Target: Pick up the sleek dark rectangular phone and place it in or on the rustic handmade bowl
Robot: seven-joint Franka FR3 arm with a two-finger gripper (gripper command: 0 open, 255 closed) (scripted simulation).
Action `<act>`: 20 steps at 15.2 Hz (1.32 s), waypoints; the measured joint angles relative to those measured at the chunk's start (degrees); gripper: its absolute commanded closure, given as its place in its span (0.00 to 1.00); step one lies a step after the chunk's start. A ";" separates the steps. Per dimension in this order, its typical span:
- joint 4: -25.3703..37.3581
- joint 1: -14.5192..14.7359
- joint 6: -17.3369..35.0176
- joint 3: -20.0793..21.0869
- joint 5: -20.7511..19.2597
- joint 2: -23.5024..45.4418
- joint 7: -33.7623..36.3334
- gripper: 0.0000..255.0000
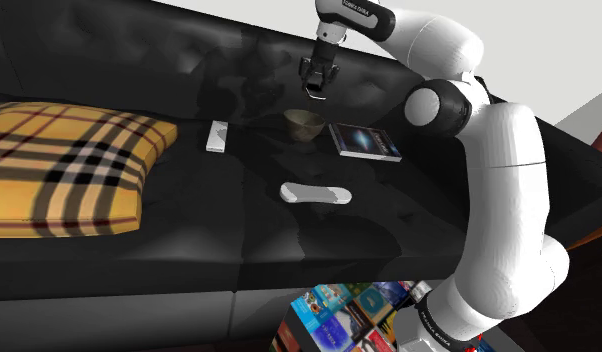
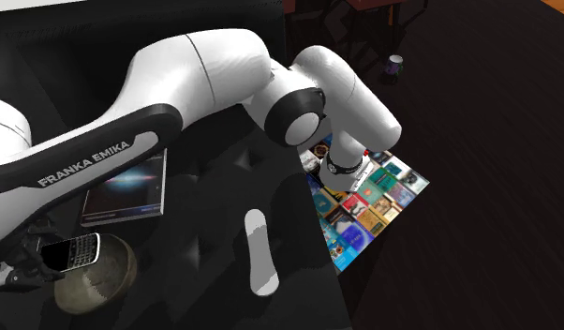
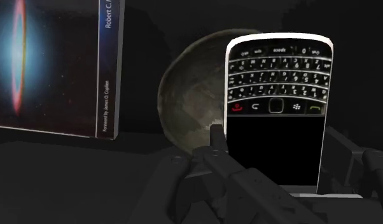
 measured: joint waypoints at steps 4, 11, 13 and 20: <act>-0.22 -0.36 1.83 -0.11 -0.02 1.71 -0.49 1.00; -9.91 -0.65 9.20 -0.12 0.07 -0.64 -0.79 1.00; -12.76 -0.63 11.33 -0.10 0.09 -1.35 -0.77 1.00; -14.35 -0.62 12.61 -0.09 0.11 -1.69 -0.76 1.00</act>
